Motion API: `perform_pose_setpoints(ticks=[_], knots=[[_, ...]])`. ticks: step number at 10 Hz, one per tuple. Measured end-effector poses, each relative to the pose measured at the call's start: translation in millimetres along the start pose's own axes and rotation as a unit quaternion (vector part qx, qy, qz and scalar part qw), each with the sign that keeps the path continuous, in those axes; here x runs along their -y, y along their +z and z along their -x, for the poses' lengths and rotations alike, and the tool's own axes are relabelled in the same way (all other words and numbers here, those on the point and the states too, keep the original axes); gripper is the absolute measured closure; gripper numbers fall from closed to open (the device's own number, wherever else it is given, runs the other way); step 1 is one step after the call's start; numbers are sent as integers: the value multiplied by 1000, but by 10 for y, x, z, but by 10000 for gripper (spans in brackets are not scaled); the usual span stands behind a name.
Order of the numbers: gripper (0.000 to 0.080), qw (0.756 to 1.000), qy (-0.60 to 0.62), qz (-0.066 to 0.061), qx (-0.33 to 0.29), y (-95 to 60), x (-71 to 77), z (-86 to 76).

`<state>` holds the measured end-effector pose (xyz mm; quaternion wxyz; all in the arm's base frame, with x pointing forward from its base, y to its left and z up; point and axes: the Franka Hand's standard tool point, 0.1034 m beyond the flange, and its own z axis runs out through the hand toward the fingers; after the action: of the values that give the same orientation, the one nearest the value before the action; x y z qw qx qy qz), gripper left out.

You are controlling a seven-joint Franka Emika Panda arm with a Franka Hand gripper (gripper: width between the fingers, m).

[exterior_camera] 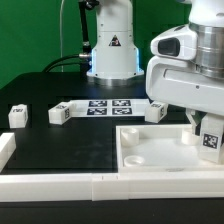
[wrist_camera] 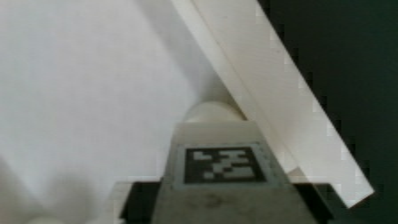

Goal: Assemble one leg

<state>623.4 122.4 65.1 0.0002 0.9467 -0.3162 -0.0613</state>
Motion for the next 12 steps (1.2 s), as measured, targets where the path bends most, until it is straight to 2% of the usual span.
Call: perform_pose_setpoints(ticks=[1, 3, 5, 7, 8, 9, 10, 11, 12], knots=[[512, 997, 82, 1, -1, 2, 13, 15], [512, 987, 163, 1, -1, 8, 37, 45], [512, 969, 247, -4, 5, 13, 42, 45], [512, 976, 218, -4, 4, 13, 41, 44], [347, 976, 218, -5, 5, 13, 45, 46], [347, 986, 167, -6, 0, 12, 39, 23], [193, 997, 83, -6, -2, 8, 37, 20], [161, 1000, 21, -6, -2, 6, 54, 37], [161, 999, -43, -4, -5, 4, 71, 53]])
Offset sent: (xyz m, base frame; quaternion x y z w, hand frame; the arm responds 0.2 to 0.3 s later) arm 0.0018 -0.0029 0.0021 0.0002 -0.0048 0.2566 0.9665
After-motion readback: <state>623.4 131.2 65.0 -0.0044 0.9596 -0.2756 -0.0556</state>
